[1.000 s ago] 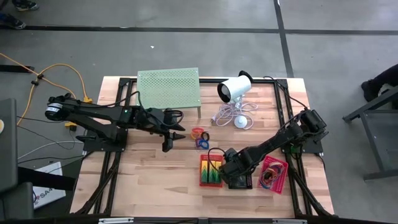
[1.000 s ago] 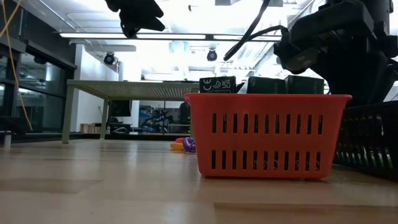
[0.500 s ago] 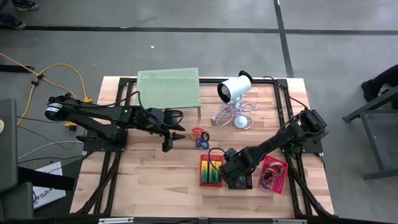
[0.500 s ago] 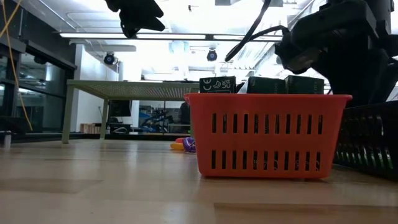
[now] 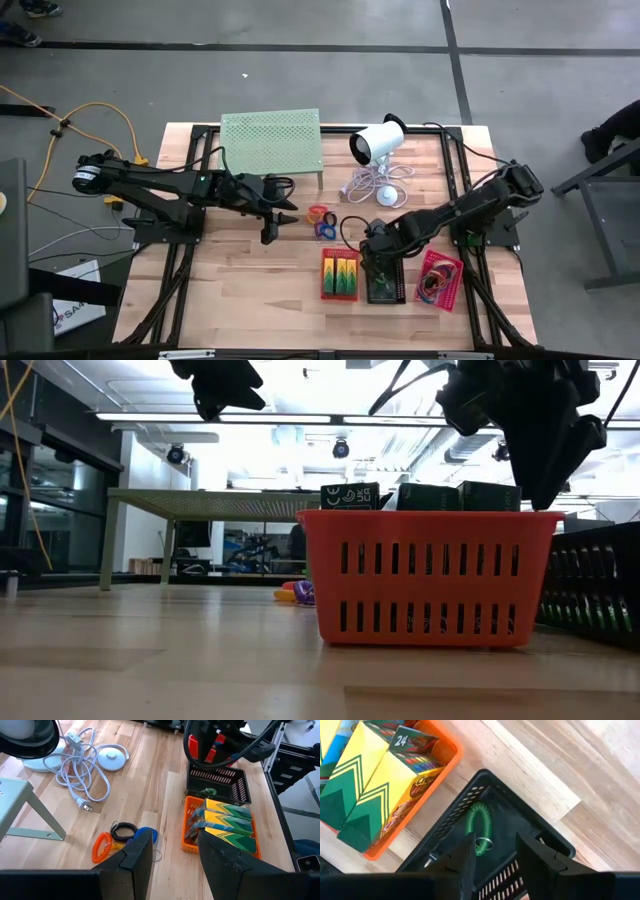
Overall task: Pick & Place Office Desk Supplies
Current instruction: Put the black wrist coil into the black basket
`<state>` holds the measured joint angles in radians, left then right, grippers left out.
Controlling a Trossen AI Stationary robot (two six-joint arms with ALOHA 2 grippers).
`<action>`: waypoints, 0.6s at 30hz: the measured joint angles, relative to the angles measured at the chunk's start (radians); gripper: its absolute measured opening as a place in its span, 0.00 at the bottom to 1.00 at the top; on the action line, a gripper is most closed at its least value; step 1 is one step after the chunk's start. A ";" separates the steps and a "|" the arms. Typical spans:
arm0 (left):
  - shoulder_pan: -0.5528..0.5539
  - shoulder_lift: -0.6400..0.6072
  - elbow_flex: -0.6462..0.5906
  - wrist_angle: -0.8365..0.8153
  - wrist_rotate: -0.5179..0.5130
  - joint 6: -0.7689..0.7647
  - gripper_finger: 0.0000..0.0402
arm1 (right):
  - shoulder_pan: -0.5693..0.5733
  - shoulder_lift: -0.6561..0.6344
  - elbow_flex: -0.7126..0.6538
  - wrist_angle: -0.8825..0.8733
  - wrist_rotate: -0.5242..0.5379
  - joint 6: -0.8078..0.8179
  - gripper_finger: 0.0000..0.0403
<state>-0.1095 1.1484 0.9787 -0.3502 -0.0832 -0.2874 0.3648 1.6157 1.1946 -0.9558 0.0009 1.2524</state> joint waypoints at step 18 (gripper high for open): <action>0.000 0.000 0.000 0.000 0.000 0.000 0.38 | -0.162 0.013 -0.001 0.134 0.026 -0.346 0.32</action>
<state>-0.1095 1.1486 0.9787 -0.3504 -0.0830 -0.2874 0.2027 1.6285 1.1938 -0.8218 0.0266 0.9064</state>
